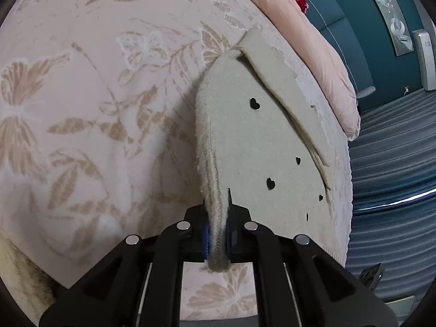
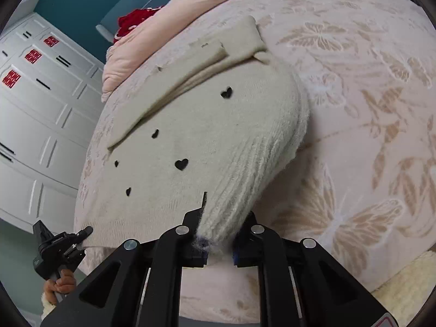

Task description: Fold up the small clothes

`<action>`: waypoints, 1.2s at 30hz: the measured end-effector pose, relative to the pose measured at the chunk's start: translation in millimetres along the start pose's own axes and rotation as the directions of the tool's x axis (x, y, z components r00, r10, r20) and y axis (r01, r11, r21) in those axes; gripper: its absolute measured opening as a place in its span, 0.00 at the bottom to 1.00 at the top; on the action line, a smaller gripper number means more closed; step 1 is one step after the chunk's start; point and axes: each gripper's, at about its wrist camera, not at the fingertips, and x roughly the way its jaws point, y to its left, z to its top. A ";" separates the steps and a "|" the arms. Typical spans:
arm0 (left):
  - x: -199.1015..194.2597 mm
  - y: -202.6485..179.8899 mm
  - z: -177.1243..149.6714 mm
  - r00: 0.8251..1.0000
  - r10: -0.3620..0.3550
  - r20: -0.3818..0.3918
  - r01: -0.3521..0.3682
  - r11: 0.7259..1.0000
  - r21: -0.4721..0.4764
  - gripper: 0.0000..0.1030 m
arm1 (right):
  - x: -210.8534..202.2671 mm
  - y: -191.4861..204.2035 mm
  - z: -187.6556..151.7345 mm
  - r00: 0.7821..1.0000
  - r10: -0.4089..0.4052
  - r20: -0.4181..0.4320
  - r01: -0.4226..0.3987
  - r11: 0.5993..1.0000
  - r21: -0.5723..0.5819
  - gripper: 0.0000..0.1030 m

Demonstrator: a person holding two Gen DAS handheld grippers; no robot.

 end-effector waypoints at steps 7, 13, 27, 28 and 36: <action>-63.9 -1.6 -31.6 0.999 -0.039 0.001 0.039 0.999 0.038 0.06 | -58.6 4.5 -11.9 0.997 -0.026 -0.070 0.014 0.986 -0.166 0.10; -98.3 18.7 -110.0 0.992 0.065 -0.112 -0.049 0.989 0.142 0.06 | -77.9 -16.4 -96.8 0.938 -0.134 -0.319 0.029 0.949 -0.313 0.10; -137.5 -29.3 -82.8 0.996 -0.017 -0.086 0.041 0.960 0.279 0.06 | -147.2 -9.7 -62.7 0.974 0.059 -0.218 -0.105 0.972 -0.210 0.10; -125.9 -45.5 -64.0 0.998 -0.042 -0.046 0.055 0.946 0.320 0.06 | -141.8 -5.8 -38.8 0.983 0.090 -0.163 -0.122 0.971 -0.204 0.10; 12.5 -87.5 39.6 0.989 0.043 0.140 -0.083 0.954 0.287 0.24 | -24.3 0.4 65.6 0.993 -0.019 0.120 0.027 0.998 -0.064 0.28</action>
